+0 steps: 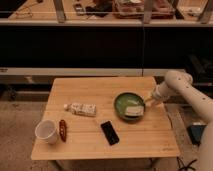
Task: Pick up the ceramic bowl
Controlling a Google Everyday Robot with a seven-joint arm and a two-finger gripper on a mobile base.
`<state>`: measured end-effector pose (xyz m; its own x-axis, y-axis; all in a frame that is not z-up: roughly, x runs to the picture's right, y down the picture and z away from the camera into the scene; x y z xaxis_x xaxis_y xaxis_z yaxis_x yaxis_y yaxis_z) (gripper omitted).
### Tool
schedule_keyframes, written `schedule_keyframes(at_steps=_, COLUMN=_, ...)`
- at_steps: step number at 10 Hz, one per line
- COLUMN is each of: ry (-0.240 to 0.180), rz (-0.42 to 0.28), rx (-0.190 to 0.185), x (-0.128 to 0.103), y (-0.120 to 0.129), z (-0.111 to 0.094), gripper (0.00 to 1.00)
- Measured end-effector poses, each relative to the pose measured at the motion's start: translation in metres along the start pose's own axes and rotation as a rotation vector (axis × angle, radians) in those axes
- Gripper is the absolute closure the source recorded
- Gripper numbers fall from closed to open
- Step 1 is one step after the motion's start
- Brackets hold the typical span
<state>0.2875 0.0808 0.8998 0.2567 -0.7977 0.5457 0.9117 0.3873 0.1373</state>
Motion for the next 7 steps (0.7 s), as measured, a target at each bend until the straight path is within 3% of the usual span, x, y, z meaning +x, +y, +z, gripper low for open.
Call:
schedule_keyframes(at_steps=3, ry=0.007, rz=-0.004, rx=0.046, x=0.003, y=-0.007, z=0.011, gripper=0.55)
schedule_keyframes(at_steps=7, ry=-0.022, rz=-0.023, rx=0.105, x=-0.005, y=-0.025, z=0.029, gripper=0.55)
